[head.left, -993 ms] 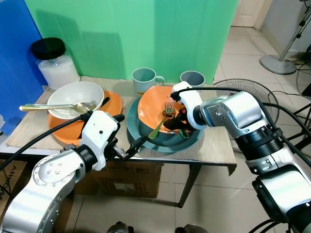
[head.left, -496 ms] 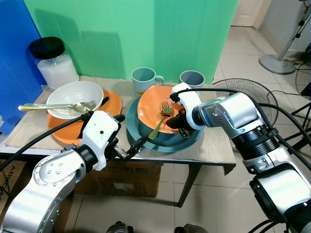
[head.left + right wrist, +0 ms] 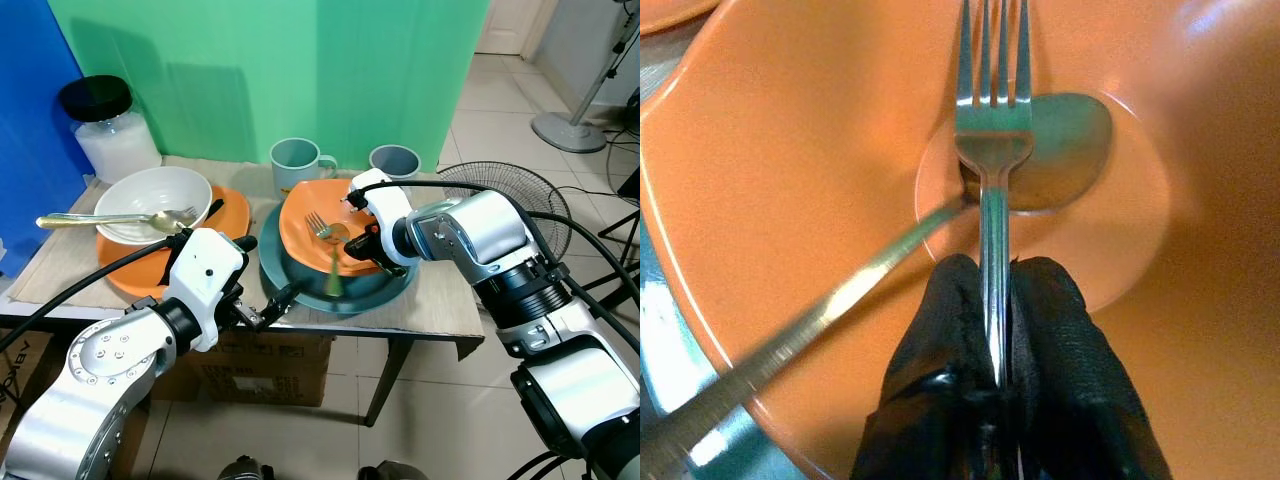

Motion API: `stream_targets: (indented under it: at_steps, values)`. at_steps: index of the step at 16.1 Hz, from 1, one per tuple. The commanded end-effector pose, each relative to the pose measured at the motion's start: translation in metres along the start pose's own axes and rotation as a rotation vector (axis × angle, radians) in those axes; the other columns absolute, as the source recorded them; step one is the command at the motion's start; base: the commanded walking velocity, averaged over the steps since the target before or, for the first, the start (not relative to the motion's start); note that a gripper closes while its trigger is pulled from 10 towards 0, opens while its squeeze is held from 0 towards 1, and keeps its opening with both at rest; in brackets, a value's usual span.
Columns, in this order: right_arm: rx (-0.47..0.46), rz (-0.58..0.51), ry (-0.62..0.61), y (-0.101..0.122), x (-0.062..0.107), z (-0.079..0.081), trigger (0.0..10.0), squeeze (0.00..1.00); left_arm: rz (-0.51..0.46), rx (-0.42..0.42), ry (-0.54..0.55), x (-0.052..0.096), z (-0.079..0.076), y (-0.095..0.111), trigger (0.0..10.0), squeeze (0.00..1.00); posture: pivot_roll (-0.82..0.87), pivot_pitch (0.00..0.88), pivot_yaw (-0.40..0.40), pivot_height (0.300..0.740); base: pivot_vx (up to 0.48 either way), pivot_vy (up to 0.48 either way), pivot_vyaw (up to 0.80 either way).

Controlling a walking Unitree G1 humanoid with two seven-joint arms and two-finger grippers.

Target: Setting the table

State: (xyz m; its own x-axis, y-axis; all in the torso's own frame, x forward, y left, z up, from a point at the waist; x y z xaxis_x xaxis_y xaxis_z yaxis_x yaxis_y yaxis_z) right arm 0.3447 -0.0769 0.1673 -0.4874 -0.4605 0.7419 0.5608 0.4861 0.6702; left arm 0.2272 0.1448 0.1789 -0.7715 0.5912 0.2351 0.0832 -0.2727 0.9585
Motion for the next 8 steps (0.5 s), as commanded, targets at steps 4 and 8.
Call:
stream_targets:
  at_steps: [4,8]
  values:
    - [-0.013,-0.053,-0.015,0.013,0.010,-0.004,0.0,0.00,-0.008,-0.020,-0.004,0.001,0.000,0.004,10.0,0.00,-0.05,0.057,0.010,0.740,0.000,0.000,0.00]
    - [-0.043,-0.113,-0.029,0.023,0.021,-0.011,0.0,0.00,-0.007,-0.025,-0.001,0.002,0.001,0.004,10.0,0.00,-0.05,0.054,0.012,0.740,0.000,0.000,0.00]
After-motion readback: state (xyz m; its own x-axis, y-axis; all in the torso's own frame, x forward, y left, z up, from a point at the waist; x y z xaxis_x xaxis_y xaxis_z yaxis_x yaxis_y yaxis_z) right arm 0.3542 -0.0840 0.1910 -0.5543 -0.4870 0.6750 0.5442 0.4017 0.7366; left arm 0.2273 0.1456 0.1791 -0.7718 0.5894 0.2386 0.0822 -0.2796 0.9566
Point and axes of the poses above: a point about 5 cm out from each wrist's last joint towards the gripper, its own x axis pointing back from the gripper into the wrist, its own y axis along the axis of the wrist's last joint, z = x × y, the point moved 1 cm from there along -x, pointing out of the wrist towards the gripper, and after that the axes turned 2 degrees about x, right-handed, at the moved point
